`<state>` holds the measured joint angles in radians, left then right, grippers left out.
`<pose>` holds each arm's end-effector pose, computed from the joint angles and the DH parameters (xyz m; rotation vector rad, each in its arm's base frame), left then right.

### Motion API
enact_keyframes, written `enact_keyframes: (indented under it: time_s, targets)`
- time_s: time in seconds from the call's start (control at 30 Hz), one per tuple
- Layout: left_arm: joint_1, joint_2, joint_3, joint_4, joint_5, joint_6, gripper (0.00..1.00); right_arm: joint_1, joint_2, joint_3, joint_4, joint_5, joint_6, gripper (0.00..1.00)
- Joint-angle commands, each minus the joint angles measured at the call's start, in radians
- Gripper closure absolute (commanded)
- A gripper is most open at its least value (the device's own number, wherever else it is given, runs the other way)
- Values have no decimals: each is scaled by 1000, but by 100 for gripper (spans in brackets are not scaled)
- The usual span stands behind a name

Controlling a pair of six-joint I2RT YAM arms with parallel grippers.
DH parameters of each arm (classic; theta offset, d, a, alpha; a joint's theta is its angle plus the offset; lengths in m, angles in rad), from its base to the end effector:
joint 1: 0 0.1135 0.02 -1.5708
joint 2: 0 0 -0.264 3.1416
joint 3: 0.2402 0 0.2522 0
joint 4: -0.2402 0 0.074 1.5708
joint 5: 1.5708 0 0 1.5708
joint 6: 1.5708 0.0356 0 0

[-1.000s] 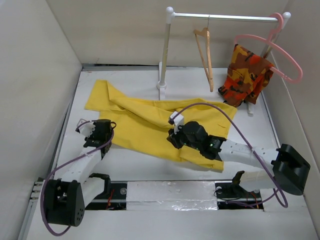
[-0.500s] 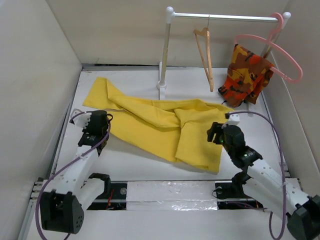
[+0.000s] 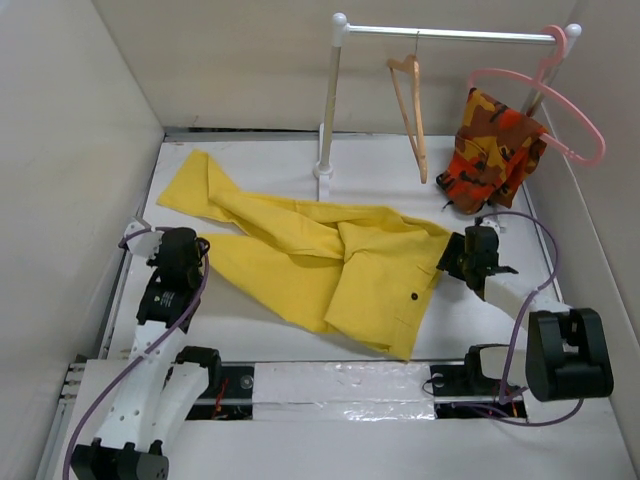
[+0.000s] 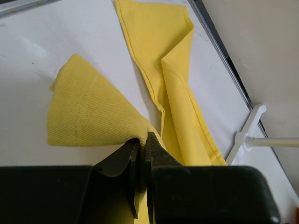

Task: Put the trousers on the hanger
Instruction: Flatten out the trousers at the center of the board.

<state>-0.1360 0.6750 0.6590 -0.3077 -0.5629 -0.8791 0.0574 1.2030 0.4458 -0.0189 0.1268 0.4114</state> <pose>0.1596 -0.0027 0.3014 -1.0068 1.5482 -0.1752 0.2222 0.0083 0.1586 0.4734 2.2922 0.0836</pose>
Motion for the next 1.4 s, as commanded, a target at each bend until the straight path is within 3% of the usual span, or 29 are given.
enact_keyframes:
  time_s: [0.0, 0.27, 0.8, 0.87, 0.9, 0.97, 1.0, 1.07, 1.27, 1.37]
  targets:
    - [4, -72, -35, 30, 27, -1, 100, -24, 36, 73, 56, -157, -23, 39]
    - [4, -227, -175, 160, 104, -63, 100, 1, 72, 142, -82, -141, -40, 38]
    - [4, -296, -271, 301, 129, -52, 100, 19, 220, 284, -395, -88, -83, 36]
    - [-7, -307, -277, 303, 124, -47, 100, 19, 256, 312, -417, -102, -108, 42]
    - [-16, -310, -279, 327, 110, -46, 100, 10, 279, 330, -423, -111, -112, 55]
    - [-26, -318, -277, 325, 84, -41, 100, -2, 329, 378, -428, -118, -115, 69]
    - [-27, -319, -277, 320, 83, -41, 100, -19, 340, 387, -423, -119, -112, 87]
    - [-27, -319, -285, 320, 72, -41, 100, -43, 345, 390, -373, -151, -97, 98]
    - [-27, -290, -297, 315, 26, -66, 100, -183, 262, 379, -185, -82, -37, 100]
    - [-27, -258, -285, 277, -9, -99, 100, -203, 268, 447, -170, 43, -55, 100]
